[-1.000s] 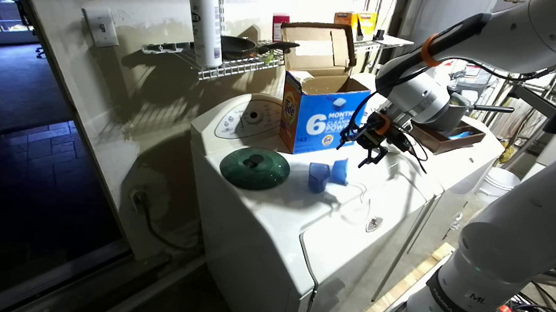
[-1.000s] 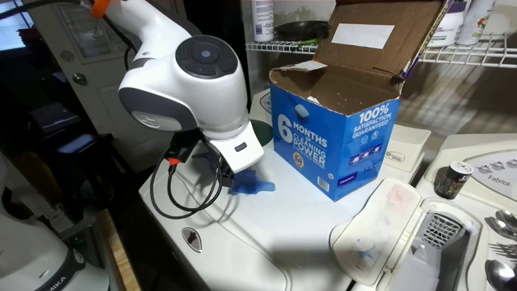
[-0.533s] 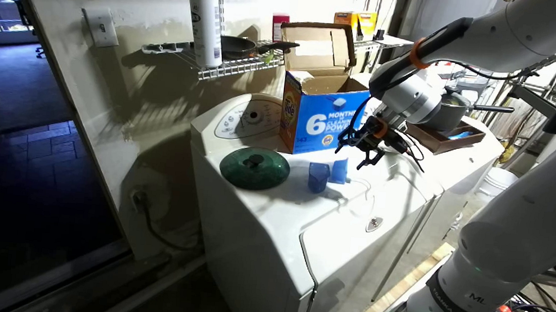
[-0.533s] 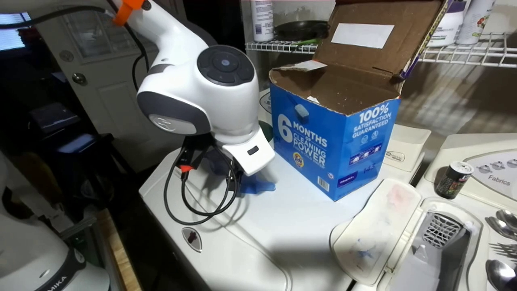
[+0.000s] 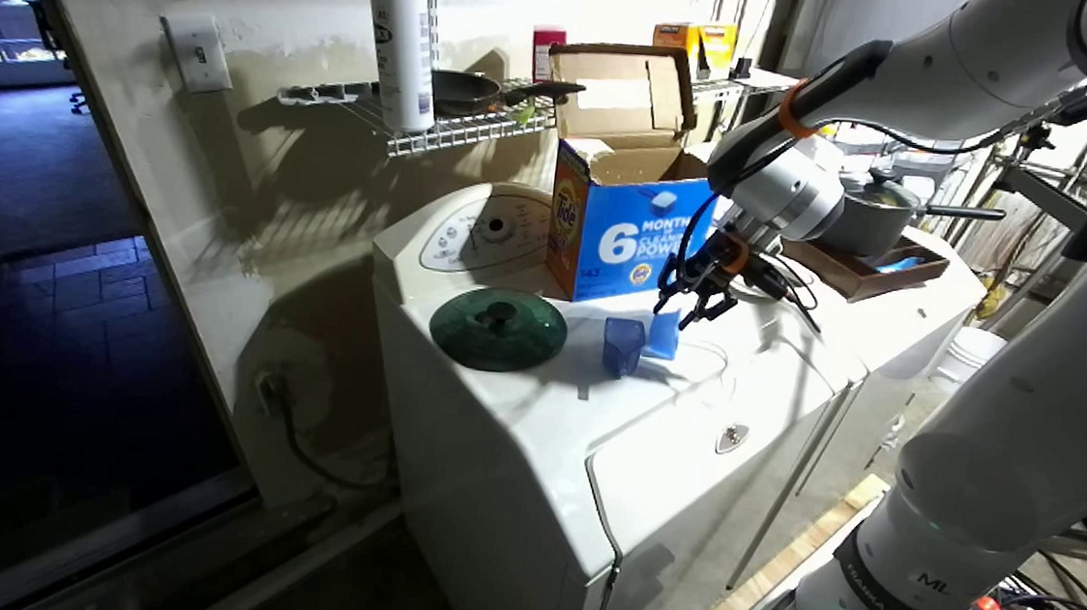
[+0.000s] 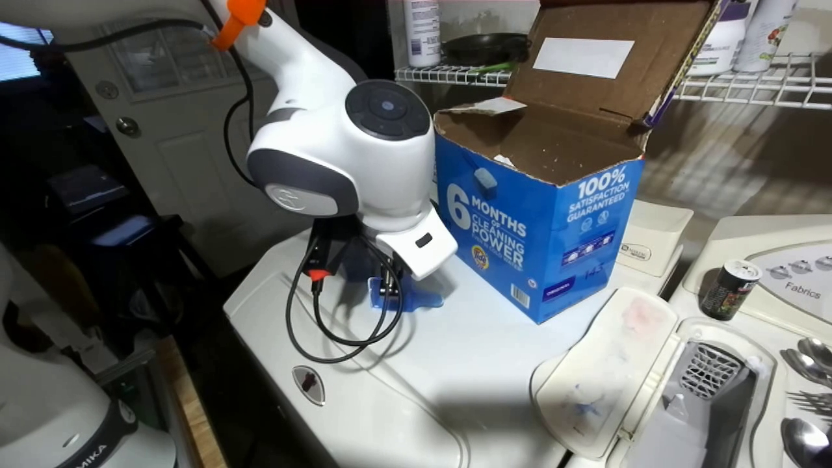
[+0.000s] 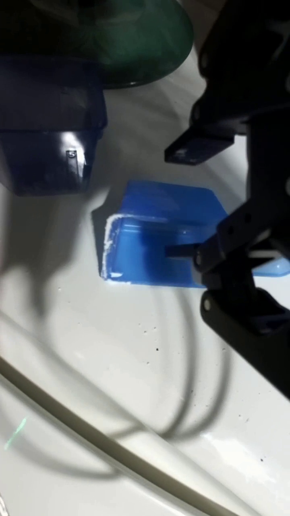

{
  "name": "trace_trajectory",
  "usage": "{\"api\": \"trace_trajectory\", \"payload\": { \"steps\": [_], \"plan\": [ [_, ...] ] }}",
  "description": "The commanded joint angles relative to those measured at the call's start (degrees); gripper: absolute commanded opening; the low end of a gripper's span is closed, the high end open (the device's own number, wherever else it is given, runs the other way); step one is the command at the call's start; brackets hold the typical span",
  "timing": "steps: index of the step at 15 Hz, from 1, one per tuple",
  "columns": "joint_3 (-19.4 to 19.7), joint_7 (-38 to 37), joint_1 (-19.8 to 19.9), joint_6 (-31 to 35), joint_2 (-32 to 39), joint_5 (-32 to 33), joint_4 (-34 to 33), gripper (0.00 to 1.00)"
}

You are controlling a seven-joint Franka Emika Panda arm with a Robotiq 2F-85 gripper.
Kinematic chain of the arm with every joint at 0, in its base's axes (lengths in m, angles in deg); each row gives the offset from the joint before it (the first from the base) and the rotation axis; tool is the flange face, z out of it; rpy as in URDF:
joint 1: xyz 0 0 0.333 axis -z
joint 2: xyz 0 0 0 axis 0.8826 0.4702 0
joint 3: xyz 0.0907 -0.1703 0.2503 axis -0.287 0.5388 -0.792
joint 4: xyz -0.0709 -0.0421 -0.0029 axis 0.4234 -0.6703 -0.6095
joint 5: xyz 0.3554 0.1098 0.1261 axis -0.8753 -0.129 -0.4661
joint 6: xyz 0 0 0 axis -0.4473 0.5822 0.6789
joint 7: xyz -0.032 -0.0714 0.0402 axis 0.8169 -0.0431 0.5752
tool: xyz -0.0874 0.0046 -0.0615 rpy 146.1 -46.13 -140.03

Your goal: Turn the blue cups over

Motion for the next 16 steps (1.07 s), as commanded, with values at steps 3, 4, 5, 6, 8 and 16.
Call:
{"api": "trace_trajectory", "payload": {
  "steps": [3, 4, 5, 6, 8, 16],
  "plan": [
    [-2.2, 0.3, 1.4, -1.6, 2.1, 0.4, -2.5, 0.11],
    [-2.4, -0.1, 1.4, -1.4, 2.0, 1.0, -2.5, 0.05],
    [-2.6, -0.5, 1.5, -1.5, 2.0, 1.6, -2.7, 0.01],
    [-2.9, -1.2, 1.5, -1.6, 1.9, 2.5, -2.8, 0.0],
    [-3.3, -2.6, 1.5, -1.6, 1.8, 4.4, -3.0, 0.0],
    [-4.5, -13.7, 2.1, -6.8, 2.2, 20.5, -5.5, 0.01]
  ]
}}
